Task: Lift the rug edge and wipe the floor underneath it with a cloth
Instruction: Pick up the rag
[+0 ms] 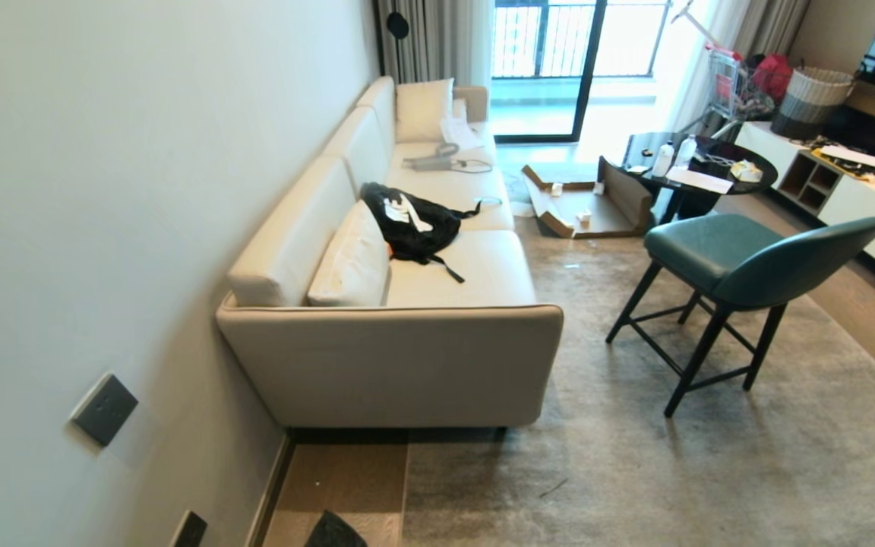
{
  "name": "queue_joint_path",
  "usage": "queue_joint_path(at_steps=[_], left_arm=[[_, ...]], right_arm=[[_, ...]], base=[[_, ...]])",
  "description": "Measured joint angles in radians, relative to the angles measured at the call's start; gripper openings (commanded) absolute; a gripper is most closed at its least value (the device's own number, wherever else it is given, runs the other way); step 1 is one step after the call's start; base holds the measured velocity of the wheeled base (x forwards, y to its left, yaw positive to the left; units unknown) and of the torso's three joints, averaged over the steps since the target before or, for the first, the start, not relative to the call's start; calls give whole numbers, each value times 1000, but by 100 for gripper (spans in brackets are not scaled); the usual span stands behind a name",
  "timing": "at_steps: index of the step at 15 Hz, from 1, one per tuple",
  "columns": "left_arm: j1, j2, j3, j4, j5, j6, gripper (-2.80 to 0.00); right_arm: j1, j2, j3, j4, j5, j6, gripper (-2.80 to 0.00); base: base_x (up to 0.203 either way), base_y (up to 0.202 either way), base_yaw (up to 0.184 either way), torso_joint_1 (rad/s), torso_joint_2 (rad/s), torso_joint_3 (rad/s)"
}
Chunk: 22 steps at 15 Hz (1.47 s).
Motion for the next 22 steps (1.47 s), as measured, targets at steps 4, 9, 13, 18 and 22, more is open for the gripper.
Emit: queue_joint_path(at_steps=[4,9,13,18,22], left_arm=[[0,0,0,0,0,0,-280],[0,0,0,0,0,0,-280],[0,0,0,0,0,0,-280],[0,0,0,1,0,0,-280],[0,0,0,0,0,0,-280]], right_arm=[[0,0,0,0,0,0,-280],[0,0,0,0,0,0,-280],[0,0,0,0,0,0,-280],[0,0,0,0,1,1,-280],[0,0,0,0,0,1,-280]], base=[[0,0,0,-138,355,215],[0,0,0,-168,457,292],[0,0,0,-180,547,358],[0,0,0,-139,510,364],[0,0,0,-101,488,373]])
